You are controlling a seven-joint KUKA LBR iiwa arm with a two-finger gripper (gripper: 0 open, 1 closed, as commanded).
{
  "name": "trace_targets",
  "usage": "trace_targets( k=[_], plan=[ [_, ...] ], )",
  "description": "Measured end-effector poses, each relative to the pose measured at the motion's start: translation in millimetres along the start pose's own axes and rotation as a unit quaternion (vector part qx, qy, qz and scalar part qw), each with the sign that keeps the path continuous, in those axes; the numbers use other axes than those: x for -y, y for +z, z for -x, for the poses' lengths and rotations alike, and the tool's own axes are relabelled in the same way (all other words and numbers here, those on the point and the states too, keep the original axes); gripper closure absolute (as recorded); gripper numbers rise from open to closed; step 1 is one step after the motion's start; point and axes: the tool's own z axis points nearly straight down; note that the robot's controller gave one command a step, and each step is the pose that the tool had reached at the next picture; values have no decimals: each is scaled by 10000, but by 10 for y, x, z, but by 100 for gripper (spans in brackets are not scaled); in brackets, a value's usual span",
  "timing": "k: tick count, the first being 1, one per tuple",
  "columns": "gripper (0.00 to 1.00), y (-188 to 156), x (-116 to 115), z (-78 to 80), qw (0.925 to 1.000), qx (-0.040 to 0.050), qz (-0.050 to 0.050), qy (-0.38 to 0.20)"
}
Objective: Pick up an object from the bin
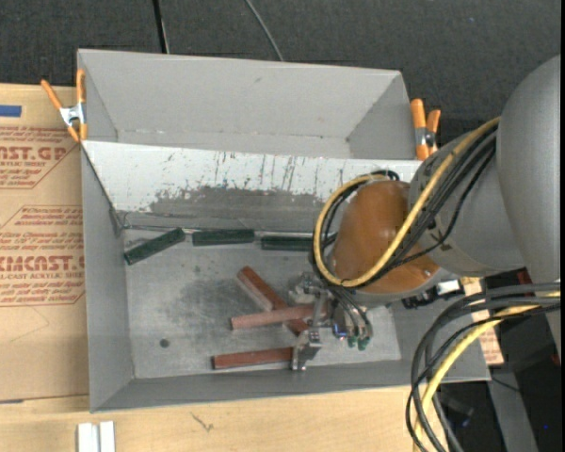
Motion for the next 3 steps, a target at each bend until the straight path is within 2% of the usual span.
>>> trace_targets(
  k=[1, 2, 3],
  plan=[
    [0, -10, -32, -2, 9998, -21, -6, 186],
    [100, -37, -16, 35, 10000, 16, 5, -2],
    [100, -37, -16, 36, 10000, 16, 5, -1]
  ],
)
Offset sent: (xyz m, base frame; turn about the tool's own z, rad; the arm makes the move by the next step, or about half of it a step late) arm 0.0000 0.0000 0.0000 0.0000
